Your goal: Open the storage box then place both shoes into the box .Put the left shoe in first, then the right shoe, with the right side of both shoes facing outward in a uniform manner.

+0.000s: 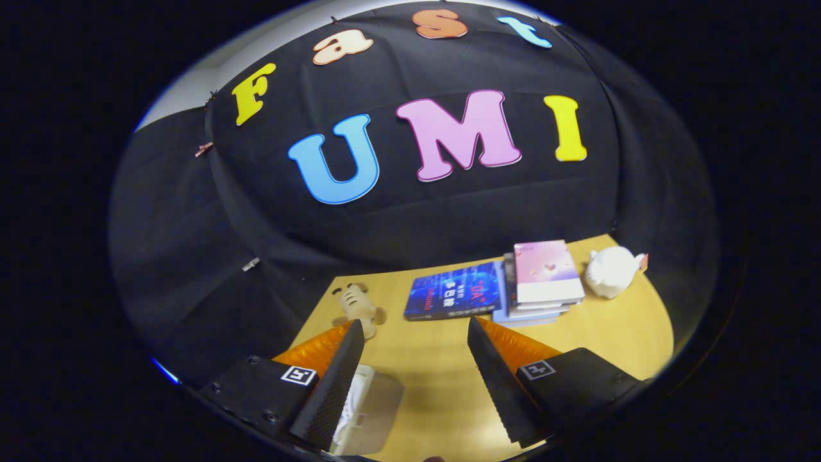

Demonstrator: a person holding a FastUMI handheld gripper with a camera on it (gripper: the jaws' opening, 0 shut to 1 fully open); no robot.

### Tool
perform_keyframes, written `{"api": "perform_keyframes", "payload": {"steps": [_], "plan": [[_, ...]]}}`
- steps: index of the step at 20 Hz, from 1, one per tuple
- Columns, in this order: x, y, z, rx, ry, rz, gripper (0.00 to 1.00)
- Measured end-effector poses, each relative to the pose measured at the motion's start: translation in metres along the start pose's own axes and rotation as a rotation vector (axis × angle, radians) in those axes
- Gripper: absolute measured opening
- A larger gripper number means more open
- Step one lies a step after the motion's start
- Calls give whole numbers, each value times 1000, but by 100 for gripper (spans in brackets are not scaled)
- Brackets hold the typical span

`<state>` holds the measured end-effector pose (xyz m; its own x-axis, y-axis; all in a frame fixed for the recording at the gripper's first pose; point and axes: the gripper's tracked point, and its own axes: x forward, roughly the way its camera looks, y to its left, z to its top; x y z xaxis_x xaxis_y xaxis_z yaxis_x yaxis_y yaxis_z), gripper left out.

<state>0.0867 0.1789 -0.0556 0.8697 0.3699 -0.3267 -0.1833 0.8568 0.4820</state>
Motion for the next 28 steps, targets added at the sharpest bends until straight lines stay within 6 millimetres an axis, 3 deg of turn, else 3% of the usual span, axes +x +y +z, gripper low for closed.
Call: {"api": "perform_keyframes", "payload": {"steps": [5,8,13,19,28], "plan": [[-30,-62,23,-175,-113,-129,98],[-53,-78,30,-229,-186,-170,99],[-81,-105,27,-246,-239,-244,97],[-108,-121,21,-238,-260,-288,97],[-126,-118,33,-297,-320,-316,97]]}}
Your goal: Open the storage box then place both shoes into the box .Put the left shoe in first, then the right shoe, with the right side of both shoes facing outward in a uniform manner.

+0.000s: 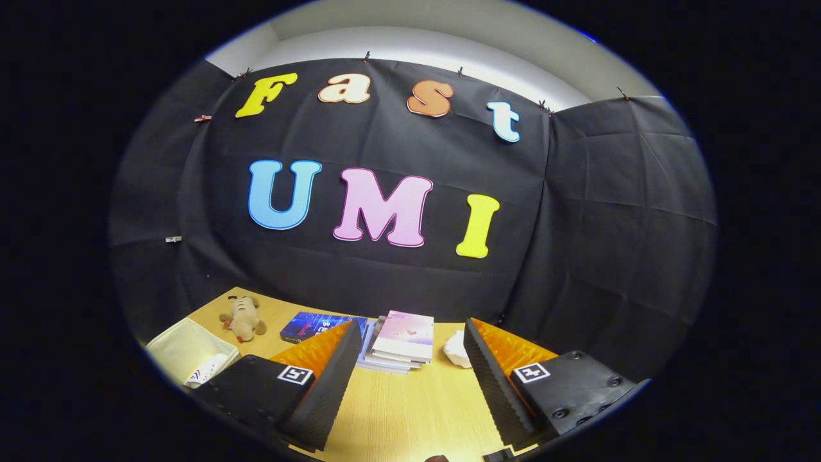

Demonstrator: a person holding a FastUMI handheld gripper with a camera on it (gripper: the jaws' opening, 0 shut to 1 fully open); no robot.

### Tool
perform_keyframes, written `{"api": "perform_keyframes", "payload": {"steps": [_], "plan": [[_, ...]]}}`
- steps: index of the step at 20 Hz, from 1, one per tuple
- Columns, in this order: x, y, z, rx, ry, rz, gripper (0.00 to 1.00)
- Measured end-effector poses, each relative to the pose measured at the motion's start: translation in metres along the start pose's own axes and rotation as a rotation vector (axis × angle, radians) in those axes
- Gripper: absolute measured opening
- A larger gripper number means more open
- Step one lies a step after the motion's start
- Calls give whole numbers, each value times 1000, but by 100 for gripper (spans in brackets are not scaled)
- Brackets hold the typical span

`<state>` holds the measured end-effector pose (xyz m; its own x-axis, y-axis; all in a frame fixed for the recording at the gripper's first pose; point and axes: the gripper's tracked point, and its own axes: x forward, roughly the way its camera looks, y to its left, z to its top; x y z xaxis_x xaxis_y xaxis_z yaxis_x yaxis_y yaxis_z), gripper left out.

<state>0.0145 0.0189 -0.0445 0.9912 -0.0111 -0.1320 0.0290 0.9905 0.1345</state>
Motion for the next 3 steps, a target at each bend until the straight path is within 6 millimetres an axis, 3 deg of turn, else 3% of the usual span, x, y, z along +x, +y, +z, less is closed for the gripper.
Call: {"api": "perform_keyframes", "payload": {"steps": [3], "plan": [[-2,2,-1,9,0,7,97]]}}
